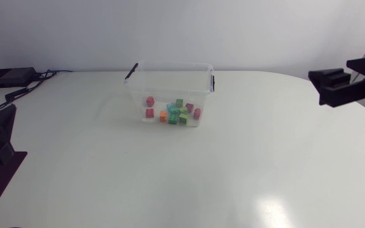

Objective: Place the duplo bricks in the container

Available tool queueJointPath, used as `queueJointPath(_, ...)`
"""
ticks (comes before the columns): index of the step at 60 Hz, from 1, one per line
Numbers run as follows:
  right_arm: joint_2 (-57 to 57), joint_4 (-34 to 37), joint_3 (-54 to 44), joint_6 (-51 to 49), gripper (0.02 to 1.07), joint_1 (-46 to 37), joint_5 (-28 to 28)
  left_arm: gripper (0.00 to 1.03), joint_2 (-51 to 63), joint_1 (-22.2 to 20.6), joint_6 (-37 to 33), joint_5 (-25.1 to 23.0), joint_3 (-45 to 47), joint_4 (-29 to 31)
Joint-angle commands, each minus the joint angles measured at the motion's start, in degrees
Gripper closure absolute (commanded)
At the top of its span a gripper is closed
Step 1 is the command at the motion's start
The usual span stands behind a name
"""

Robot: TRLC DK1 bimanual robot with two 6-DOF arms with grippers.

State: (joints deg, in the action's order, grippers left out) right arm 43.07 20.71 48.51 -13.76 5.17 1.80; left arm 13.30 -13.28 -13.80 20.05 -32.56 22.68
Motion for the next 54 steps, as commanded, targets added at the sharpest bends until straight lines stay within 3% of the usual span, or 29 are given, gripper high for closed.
queueJointPath(1, -3.2, -1.7, -4.3, -1.7, 0.06, -1.6, 0.5, 0.05, -3.1, 1.4, -1.6, 0.4, 3.3, 0.3)
queueJointPath(31, -20.7, -5.6, -20.1, -4.2, 0.06, -5.1, 0.2, 0.06, -14.0, 4.1, -4.3, 0.2, 13.2, -3.4)
queueJointPath(54, -29.4, -11.5, -31.2, 2.8, 0.06, -5.1, -0.6, 0.06, -13.7, 7.7, 2.8, -7.7, 20.8, -10.9)
